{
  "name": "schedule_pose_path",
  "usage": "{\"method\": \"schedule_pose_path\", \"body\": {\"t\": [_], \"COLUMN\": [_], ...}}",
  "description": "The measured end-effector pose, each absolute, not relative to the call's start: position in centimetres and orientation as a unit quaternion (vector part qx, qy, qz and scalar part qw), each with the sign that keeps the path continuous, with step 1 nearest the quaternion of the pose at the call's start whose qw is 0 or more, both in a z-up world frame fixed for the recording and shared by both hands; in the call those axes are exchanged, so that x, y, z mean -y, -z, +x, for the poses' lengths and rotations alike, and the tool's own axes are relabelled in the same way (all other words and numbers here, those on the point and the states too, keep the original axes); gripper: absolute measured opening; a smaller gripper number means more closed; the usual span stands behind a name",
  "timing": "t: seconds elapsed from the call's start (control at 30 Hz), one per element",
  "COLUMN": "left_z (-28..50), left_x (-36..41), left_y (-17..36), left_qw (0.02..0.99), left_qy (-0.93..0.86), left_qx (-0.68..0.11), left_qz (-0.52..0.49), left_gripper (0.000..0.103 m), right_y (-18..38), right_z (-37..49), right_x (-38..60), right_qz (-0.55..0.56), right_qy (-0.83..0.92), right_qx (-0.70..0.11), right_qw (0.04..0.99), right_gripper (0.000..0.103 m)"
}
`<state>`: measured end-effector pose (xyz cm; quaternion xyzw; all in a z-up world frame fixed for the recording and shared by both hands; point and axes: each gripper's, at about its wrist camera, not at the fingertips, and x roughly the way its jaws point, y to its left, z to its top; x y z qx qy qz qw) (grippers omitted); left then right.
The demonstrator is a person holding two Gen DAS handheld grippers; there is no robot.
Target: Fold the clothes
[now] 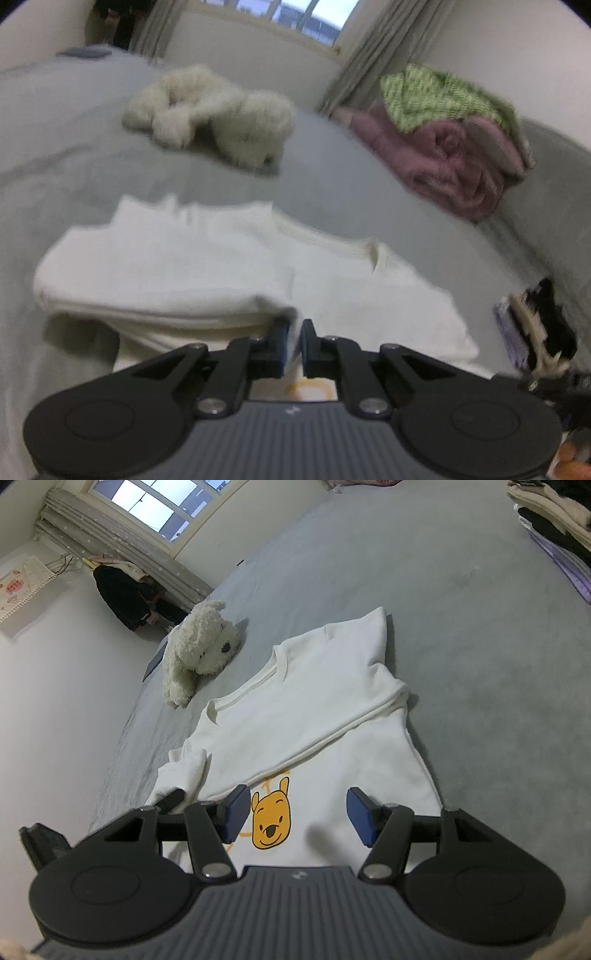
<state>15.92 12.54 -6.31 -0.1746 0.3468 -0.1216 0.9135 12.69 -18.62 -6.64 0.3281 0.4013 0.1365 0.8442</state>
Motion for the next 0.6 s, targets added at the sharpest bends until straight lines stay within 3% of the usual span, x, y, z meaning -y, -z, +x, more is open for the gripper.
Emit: {"method": "schedule_pose_path", "body": {"t": [0.13, 0.2, 0.27, 0.33, 0.6], "left_z": [15.9, 16.0, 16.0, 15.9, 14.7], "left_x": [-12.5, -12.6, -12.7, -12.9, -15.5], "left_y": [6.4, 6.0, 5.3, 4.5, 1.8], "left_qw": [0.908, 0.902, 0.894, 0.885, 0.878], "left_qy": [0.122, 0.123, 0.124, 0.124, 0.064], "left_qx": [-0.366, -0.377, -0.392, -0.409, -0.434], "left_qz": [-0.166, -0.17, -0.178, -0.186, -0.189], "left_gripper": [0.013, 0.022, 0.053, 0.066, 0.082], "right_y": [6.6, 6.6, 6.7, 6.7, 6.3], "right_z": [12.7, 12.7, 12.7, 12.7, 12.8], "right_x": [18.6, 18.5, 18.4, 18.2, 16.6], "right_qz": [0.327, 0.326, 0.325, 0.322, 0.305], "right_qy": [-0.138, -0.138, -0.139, -0.14, -0.158], "right_qx": [-0.401, -0.402, -0.404, -0.406, -0.412], "right_qw": [0.844, 0.844, 0.844, 0.844, 0.844], "right_gripper": [0.062, 0.062, 0.062, 0.062, 0.063]}}
